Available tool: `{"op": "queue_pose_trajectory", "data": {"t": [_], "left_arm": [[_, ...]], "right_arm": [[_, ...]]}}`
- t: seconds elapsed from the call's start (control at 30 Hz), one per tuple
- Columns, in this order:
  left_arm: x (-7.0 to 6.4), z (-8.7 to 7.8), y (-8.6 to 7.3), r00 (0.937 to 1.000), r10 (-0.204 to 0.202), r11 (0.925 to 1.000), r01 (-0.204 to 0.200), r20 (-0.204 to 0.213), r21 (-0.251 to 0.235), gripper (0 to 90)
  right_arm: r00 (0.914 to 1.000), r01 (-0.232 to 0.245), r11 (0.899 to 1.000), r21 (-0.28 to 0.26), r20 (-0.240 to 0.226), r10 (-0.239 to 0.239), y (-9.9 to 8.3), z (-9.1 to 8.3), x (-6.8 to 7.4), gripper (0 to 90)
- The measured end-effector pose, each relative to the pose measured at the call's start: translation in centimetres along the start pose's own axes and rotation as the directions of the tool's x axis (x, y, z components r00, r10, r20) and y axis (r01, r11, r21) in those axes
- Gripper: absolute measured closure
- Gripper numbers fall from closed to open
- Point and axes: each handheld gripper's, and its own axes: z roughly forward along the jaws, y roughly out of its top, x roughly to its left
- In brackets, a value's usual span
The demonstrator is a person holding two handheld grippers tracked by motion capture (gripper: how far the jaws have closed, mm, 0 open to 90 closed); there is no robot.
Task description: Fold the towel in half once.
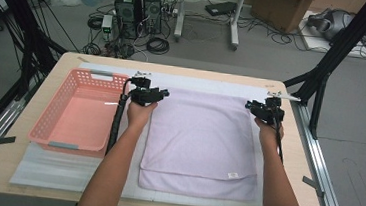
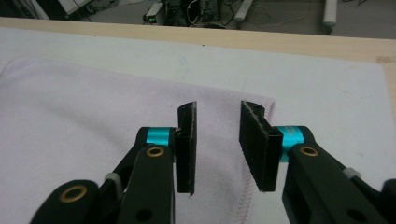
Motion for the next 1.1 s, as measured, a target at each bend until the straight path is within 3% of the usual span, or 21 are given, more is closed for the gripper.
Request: {"op": "queue_pose_trajectory", "data": {"t": [0.1,0.2,0.3,0.33,0.4,0.6,0.67,0.73,1.1], "left_arm": [[-0.4,-0.5,-0.6,0.9987,0.043,0.999,-0.043,0.026,-0.014,53.7],[-0.6,-1.0,-1.1,0.9973,0.057,0.9983,-0.056,0.047,-0.015,53.4],[-1.3,-1.6,-1.3,0.9936,0.087,0.996,-0.088,0.072,0.013,51.1],[-1.7,-2.1,-1.7,0.9917,0.099,0.995,-0.098,0.081,-0.019,51.2],[-2.2,-2.6,-2.2,0.9886,0.118,0.9928,-0.116,0.094,-0.031,54.8],[-3.2,-4.3,-4.2,0.9835,0.138,0.9898,-0.133,0.116,-0.049,55.1],[-3.5,-4.8,-4.8,0.9803,0.16,0.9871,-0.158,0.116,-0.022,54.4],[-3.8,-5.6,-5.5,0.9796,0.165,0.986,-0.16,0.115,-0.046,53.5],[-5.5,-9.0,-9.0,0.9693,0.21,0.9777,-0.208,0.128,-0.03,46.0]], "right_arm": [[0.999,0.013,1.0,0.027,-0.043,-0.012,0.1,-0.5,0.2,63.4],[0.997,0.035,0.999,0.041,-0.071,-0.032,0.4,-1.2,0.5,62.5],[0.9953,0.066,0.997,0.047,-0.075,-0.062,0.4,-2.2,1.0,60.3],[0.9951,0.068,0.997,0.048,-0.075,-0.064,0.3,-2.5,1.1,58.3],[0.9947,0.071,0.996,0.048,-0.078,-0.067,0.0,-3.1,1.2,57.8],[0.9909,0.108,0.991,0.078,-0.089,-0.101,-2.0,-5.4,2.0,57.2],[0.9898,0.12,0.99,0.072,-0.086,-0.114,-2.7,-6.2,2.5,57.7],[0.9894,0.119,0.99,0.07,-0.091,-0.112,-3.5,-6.9,2.7,57.7],[0.9905,0.099,0.992,0.079,-0.103,-0.091,-8.4,-10.9,4.0,56.1]]}}
